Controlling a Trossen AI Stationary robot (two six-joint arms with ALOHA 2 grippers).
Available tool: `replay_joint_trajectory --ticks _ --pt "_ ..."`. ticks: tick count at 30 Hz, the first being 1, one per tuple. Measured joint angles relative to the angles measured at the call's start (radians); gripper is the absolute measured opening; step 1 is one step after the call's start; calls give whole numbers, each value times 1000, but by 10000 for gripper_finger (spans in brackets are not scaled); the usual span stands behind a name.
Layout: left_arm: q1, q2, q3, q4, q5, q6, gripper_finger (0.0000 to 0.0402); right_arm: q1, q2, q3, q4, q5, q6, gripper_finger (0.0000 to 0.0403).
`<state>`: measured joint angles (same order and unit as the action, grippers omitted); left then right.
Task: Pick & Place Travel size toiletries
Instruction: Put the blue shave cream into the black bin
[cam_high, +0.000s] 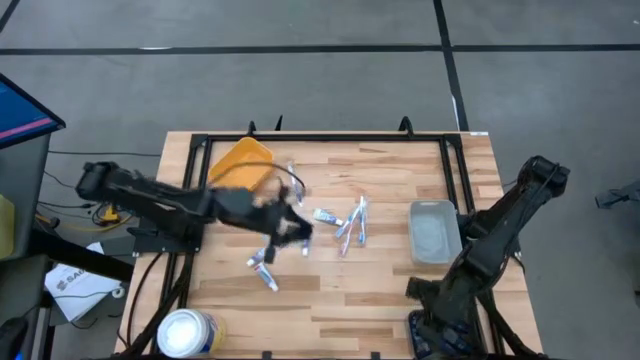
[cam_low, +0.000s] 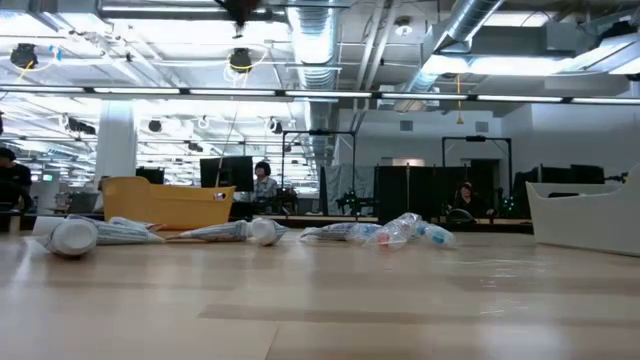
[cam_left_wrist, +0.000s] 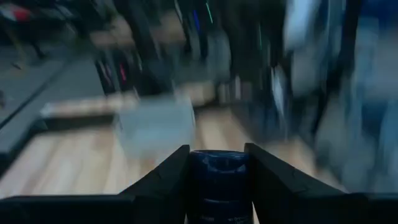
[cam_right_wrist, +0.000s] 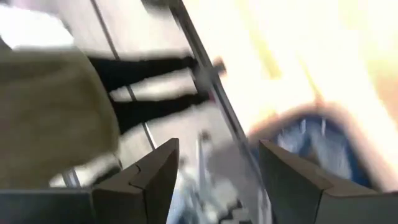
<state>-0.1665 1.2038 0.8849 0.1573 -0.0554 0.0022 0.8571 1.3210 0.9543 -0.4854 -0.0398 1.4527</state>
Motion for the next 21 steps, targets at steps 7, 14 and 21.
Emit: replay_joint_trajectory --ticks 7,14,21 --pt "77 -165 3 231 -208 -412 139 -122 -181 0 124 363 -305 209" --pt "86 -178 1 369 -413 -674 132 -332 -258 0 372 588 -856 195" --pt "86 -65 1 547 -547 -843 139 -528 -149 91 503 648 -1302 163"
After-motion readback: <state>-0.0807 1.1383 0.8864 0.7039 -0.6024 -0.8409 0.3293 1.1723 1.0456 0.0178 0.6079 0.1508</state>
